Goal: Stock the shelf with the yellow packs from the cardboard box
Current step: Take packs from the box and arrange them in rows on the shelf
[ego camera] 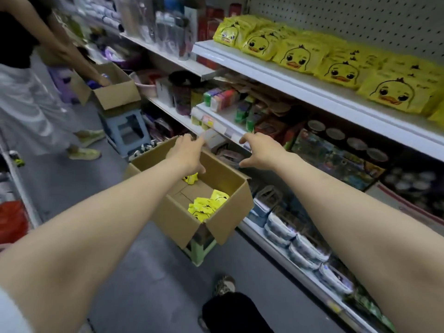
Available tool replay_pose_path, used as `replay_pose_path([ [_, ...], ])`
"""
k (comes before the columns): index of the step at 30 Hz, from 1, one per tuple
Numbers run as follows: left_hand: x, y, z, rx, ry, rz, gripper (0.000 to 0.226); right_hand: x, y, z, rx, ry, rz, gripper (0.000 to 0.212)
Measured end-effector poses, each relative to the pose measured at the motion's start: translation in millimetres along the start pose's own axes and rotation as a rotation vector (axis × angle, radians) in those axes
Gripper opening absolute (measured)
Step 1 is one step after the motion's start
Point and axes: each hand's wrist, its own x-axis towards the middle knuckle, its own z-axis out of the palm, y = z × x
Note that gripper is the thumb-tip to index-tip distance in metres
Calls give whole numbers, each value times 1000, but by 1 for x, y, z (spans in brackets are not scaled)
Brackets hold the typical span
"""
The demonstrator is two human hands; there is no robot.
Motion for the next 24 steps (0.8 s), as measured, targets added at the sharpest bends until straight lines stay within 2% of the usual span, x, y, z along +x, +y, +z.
replay_pose_path([
  [4,53,-41,24,10,-56,-32,90,69,-6,39,18,-120,-39,67],
  [13,174,-129,78,14,-271,-70,76,206,-8,146,78,-431,39,68],
  [19,210,-184,132,-40,-436,-81,67,237,-5,227,205,-651,214,57],
  [24,263,-223,186,-3,-558,-23,63,243,-10,302,332,-777,398,53],
])
